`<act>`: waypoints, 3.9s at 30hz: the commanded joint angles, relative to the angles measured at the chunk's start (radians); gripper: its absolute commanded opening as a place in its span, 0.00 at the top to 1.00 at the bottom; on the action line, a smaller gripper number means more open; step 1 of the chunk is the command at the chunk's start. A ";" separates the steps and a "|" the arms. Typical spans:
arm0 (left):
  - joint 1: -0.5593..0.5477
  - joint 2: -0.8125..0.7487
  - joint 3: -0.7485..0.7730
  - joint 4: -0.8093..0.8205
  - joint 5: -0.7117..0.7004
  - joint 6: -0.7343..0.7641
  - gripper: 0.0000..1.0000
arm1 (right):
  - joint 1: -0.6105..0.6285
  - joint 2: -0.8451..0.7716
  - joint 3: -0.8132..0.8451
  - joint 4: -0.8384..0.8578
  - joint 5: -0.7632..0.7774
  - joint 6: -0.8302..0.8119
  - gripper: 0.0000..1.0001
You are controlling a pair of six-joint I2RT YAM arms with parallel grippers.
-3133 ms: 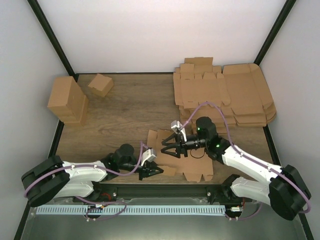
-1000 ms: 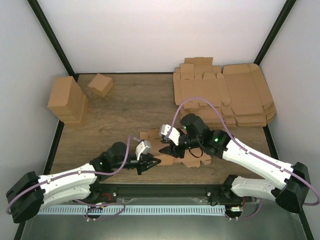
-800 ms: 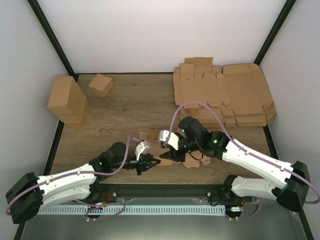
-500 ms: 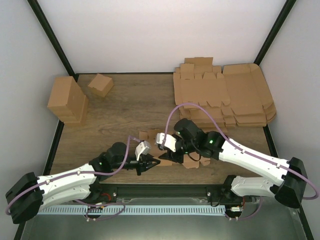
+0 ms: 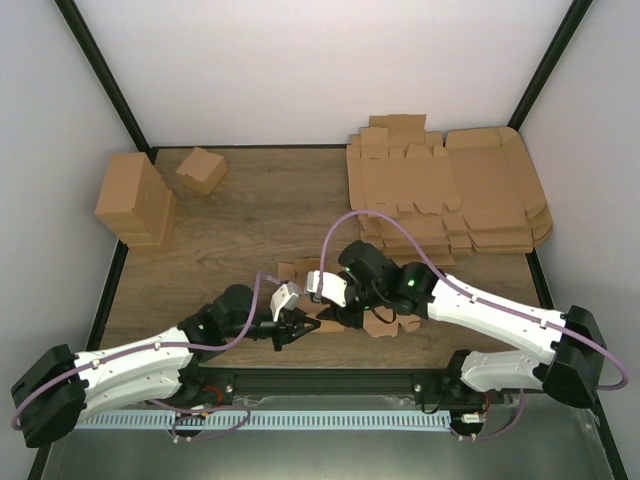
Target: Fold the paper box
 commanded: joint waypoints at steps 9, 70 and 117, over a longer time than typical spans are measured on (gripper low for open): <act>-0.003 -0.007 0.019 0.011 0.017 0.019 0.96 | 0.009 -0.048 0.039 0.072 0.149 0.001 0.88; -0.003 -0.005 0.020 0.002 0.033 0.042 0.96 | 0.009 0.007 0.063 -0.017 -0.027 0.009 0.74; -0.002 0.001 0.019 0.003 0.040 0.047 0.96 | 0.000 -0.076 0.071 -0.176 -0.003 0.104 0.52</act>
